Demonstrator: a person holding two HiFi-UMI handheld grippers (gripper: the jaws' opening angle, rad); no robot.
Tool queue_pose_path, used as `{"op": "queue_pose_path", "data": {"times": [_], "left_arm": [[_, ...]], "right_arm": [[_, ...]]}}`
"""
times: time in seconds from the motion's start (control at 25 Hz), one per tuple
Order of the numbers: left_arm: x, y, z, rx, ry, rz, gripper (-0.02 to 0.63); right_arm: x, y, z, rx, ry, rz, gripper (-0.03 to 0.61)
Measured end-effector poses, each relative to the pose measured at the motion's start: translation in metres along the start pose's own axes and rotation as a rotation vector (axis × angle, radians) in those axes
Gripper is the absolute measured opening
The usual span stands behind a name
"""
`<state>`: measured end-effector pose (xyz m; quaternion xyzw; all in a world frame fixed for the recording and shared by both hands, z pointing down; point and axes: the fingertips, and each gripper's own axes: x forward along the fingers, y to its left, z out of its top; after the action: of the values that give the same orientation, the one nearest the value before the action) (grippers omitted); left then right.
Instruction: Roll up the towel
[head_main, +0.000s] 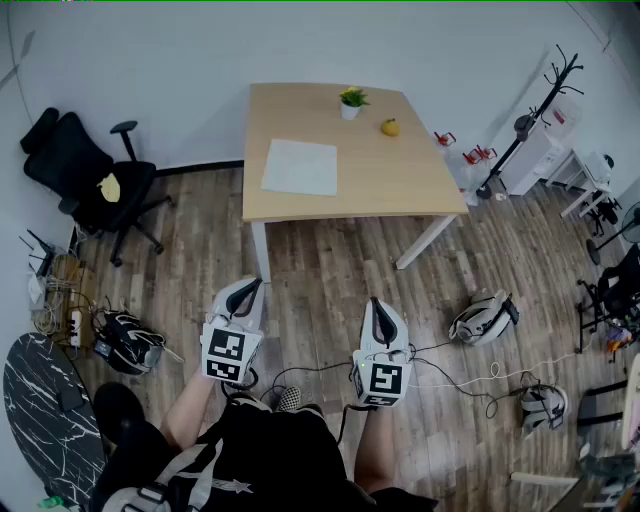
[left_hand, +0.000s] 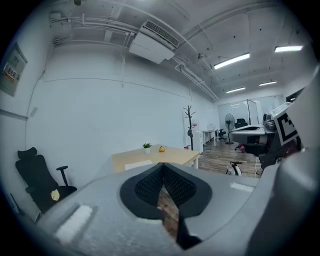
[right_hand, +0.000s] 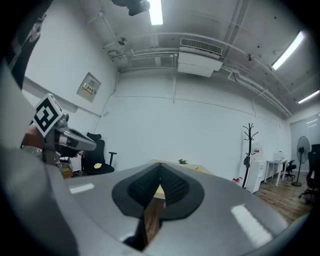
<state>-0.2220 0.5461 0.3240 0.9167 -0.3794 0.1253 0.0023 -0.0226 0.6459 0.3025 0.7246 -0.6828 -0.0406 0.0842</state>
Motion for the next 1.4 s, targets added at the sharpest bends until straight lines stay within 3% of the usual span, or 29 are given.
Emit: {"op": "queue_pose_path", "data": {"times": [0.88, 1.4], "left_arm": [[0.030, 0.006, 0.007, -0.017, 0.010, 0.001, 0.009], [0.147, 0.056, 0.004, -0.027, 0.047, -0.041, 0.010]], "right_arm": [[0.025, -0.012, -0.008, -0.004, 0.027, 0.005, 0.005], [0.142, -0.038, -0.023, 0.001, 0.065, -0.013, 0.005]]}}
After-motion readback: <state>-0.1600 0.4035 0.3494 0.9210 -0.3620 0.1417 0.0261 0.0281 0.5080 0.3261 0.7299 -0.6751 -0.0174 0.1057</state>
